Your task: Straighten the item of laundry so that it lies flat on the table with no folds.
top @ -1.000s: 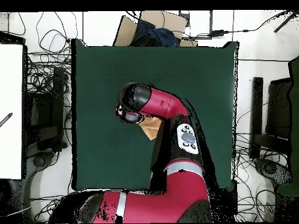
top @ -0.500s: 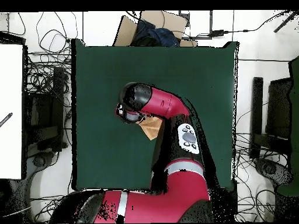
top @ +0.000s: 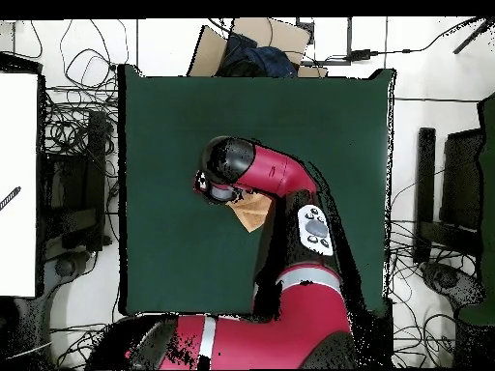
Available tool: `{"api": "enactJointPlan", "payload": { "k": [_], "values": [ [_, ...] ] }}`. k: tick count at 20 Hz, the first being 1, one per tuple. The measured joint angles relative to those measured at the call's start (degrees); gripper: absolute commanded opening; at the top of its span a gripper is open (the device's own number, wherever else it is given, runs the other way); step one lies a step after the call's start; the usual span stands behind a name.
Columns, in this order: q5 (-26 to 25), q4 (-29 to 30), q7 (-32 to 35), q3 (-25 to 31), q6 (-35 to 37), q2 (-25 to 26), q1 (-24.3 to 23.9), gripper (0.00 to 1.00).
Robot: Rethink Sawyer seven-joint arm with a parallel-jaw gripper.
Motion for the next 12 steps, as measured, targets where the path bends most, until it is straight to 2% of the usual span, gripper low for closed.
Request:
{"api": "enactJointPlan", "payload": {
  "k": [12],
  "values": [
    [0.0,-0.7,0.0,0.0,0.0,0.2,-0.6,1.00]
  ]
}}
